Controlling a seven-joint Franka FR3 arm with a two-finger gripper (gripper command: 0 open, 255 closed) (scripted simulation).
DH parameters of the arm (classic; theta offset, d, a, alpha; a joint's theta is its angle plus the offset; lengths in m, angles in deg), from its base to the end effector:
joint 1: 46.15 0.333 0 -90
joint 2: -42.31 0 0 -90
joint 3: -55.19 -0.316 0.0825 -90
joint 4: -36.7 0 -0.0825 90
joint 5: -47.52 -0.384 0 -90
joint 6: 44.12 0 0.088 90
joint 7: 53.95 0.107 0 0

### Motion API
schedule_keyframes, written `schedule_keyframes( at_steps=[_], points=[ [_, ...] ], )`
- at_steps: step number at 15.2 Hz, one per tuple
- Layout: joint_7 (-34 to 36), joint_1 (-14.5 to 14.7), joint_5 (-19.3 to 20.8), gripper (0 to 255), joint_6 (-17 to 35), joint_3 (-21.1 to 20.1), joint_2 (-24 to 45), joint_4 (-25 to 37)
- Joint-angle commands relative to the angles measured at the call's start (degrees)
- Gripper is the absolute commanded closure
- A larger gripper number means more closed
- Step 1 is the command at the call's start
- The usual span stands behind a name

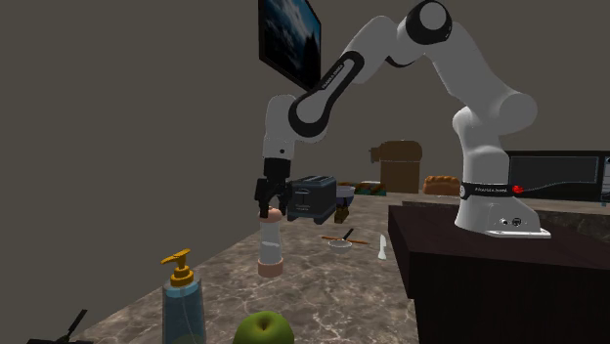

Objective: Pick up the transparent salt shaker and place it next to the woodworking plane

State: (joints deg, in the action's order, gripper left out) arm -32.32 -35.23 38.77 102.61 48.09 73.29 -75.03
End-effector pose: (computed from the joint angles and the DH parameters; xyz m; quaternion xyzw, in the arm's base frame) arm 0.5981 0.1890 0.2075 -0.9911 0.1033 -0.0076 0.0831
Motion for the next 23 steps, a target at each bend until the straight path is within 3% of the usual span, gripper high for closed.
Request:
schedule_keyframes(
  at_steps=[1, 2, 3, 12, 23],
  points=[
    [0.0, 0.0, 0.0, 0, 0.01, 0.0, 0.01, 0.01],
    [0.0, 0.0, 0.0, 0, 0.0, 0.0, 0.01, 0.01],
    [0.0, 0.0, 0.0, 255, 0.0, 0.0, 0.01, 0.01],
    [0.0, 0.0, 0.0, 255, 0.01, 0.0, 0.01, 0.01],
    [0.94, -0.14, 0.15, 255, -6.23, 0.02, -6.22, 0.07]
  ],
)
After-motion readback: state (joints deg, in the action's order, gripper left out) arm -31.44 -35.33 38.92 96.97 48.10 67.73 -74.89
